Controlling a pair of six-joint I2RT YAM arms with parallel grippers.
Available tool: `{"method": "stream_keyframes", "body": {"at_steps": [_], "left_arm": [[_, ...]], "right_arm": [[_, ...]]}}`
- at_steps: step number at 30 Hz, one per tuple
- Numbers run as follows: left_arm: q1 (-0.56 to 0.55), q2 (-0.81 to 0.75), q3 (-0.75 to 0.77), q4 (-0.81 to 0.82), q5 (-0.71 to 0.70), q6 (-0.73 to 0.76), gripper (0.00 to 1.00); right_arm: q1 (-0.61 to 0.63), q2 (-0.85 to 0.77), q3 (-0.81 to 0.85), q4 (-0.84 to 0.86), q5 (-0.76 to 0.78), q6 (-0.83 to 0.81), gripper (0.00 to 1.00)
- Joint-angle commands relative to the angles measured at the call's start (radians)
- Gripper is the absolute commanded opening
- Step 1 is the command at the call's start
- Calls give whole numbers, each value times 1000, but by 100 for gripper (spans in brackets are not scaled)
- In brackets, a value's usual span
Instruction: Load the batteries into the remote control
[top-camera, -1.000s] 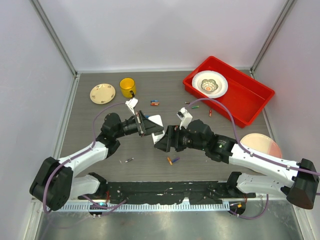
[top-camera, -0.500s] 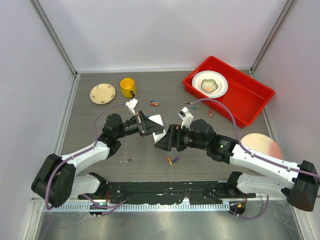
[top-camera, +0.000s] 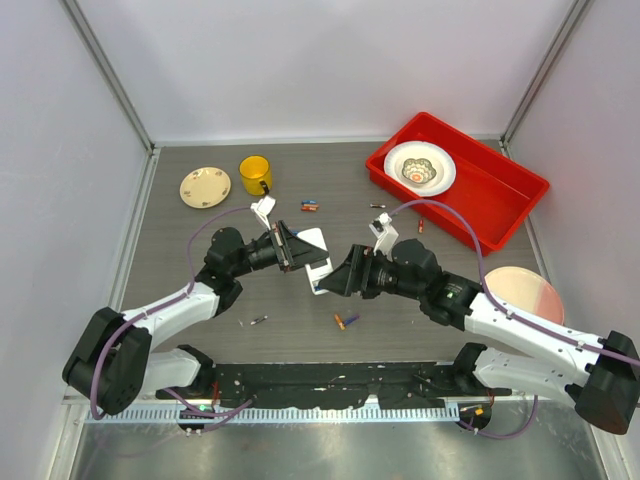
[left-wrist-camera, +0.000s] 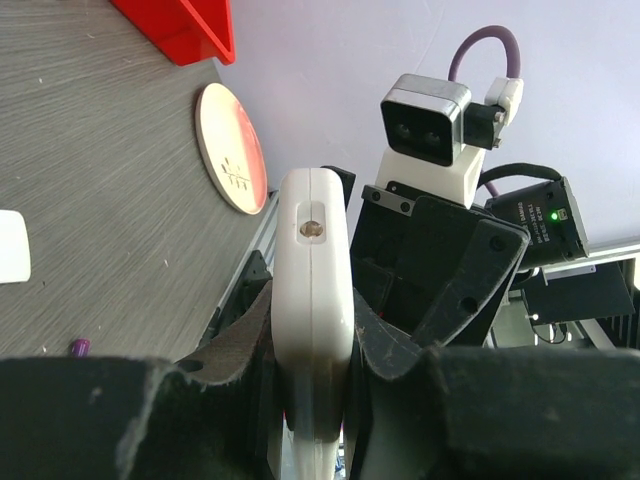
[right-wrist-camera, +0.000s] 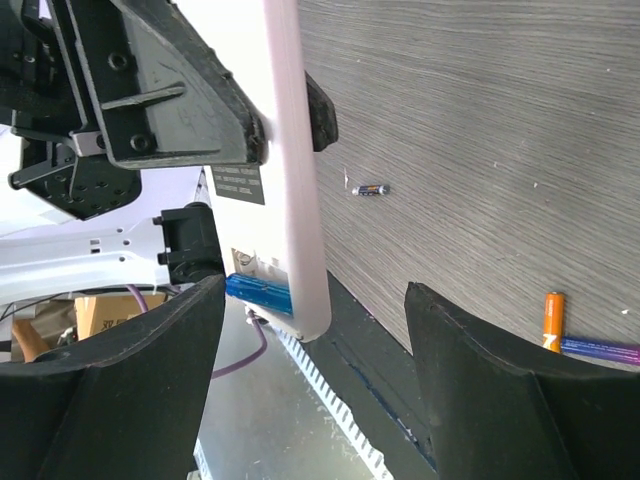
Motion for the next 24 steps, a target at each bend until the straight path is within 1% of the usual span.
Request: {"method": "stream_keyframes", "body": {"at_steps": [1, 4, 7, 8, 11, 19, 24], "left_arm": [[-4, -13, 4, 70, -3, -12, 0], [-4, -14, 2, 71, -6, -12, 0], [-4, -14, 5, 74, -3, -15, 0], [-4, -14, 5, 74, -5, -14, 0], [-4, -14, 8, 74, -2, -14, 0], [-4, -13, 5, 84, -2, -17, 0], [-4, -14, 5, 85, 0, -18, 0]], "right_arm": [[-6, 0, 7, 92, -23, 15, 77], [-5, 13, 8, 109, -35, 16, 76], [-6, 27, 7, 124, -55, 21, 70], [-6, 30, 4, 127, -59, 23, 67], [-6, 39, 2, 136, -76, 20, 63], [-6, 59, 7, 150, -101, 20, 60], [-5, 69, 2, 155, -106, 20, 54]]}}
